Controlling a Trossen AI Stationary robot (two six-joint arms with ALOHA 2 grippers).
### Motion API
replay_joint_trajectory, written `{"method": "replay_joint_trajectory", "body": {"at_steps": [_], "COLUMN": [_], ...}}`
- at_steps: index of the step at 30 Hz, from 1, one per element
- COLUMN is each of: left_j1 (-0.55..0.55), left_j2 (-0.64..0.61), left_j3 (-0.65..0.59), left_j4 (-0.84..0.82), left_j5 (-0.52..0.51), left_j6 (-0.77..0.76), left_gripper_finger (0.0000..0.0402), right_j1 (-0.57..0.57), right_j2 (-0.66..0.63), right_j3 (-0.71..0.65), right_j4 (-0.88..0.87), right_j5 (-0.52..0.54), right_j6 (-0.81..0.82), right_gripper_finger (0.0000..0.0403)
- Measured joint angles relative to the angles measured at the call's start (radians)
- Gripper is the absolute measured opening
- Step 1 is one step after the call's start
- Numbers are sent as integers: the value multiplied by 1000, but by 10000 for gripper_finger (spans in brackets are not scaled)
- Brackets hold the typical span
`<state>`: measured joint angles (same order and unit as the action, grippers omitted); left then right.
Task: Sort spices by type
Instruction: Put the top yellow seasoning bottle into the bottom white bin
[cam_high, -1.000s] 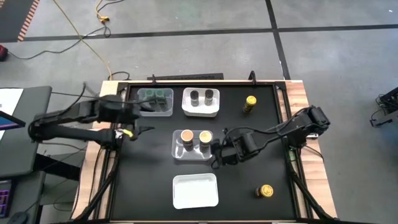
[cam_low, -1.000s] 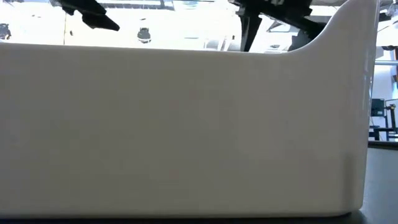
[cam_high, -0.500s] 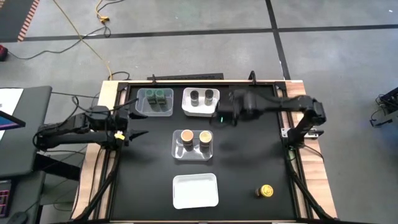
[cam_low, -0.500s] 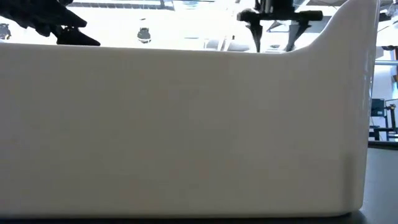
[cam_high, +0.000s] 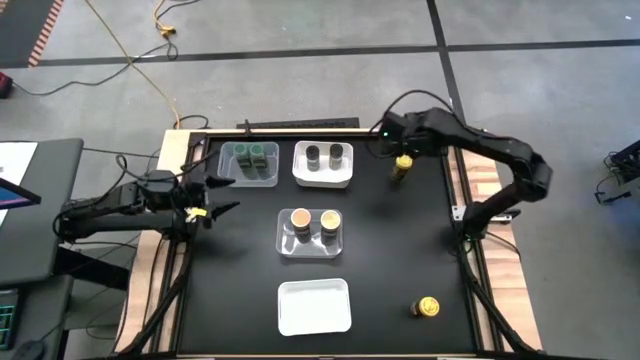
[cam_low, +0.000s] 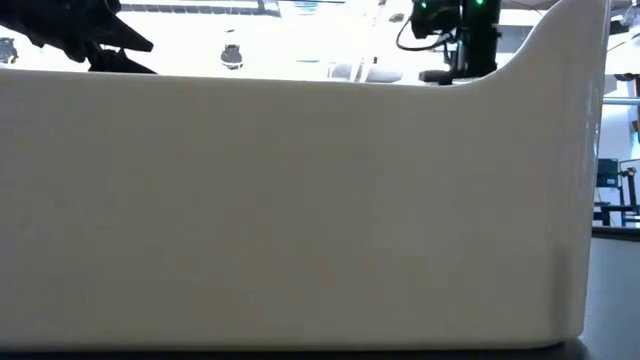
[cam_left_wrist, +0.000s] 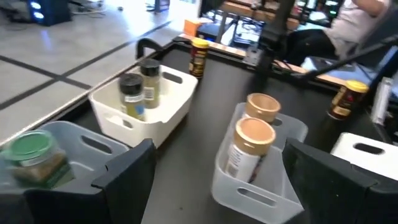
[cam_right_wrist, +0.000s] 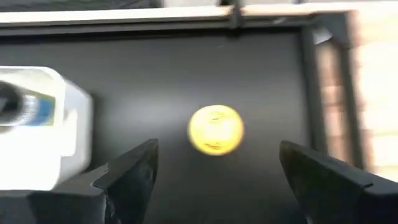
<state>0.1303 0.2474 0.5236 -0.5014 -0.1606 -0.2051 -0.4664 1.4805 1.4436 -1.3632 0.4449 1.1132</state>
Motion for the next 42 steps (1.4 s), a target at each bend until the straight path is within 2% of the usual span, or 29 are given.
{"method": "replay_joint_trajectory", "body": {"at_steps": [5,9,15,27,36,42], "left_j1": [0,0,0,0,0,0], "left_j2": [0,1,1,1,1,1], "left_j3": [0,0,0,0,1,1], "left_j4": [0,-3,-5,-12,-13,-13], "left_j5": [-35,-55,-66,-65,-65,-64], "left_j6": [21,21,21,21,21,21], "left_gripper_finger": [334,334,334,334,334,334], "right_j1": [-104,-144,-187,-198,-217,-208], "right_j2": [-87,-86,9,78,79,77], "right_j3": [-214,-289,-301,-301,-301,-300], "right_j4": [221,329,357,347,339,338], "right_j5": [-83,-113,-172,-162,-194,-227], "right_j6": [-36,-57,-112,-108,-113,-92], "right_gripper_finger": [362,361,361,355,283,252]}}
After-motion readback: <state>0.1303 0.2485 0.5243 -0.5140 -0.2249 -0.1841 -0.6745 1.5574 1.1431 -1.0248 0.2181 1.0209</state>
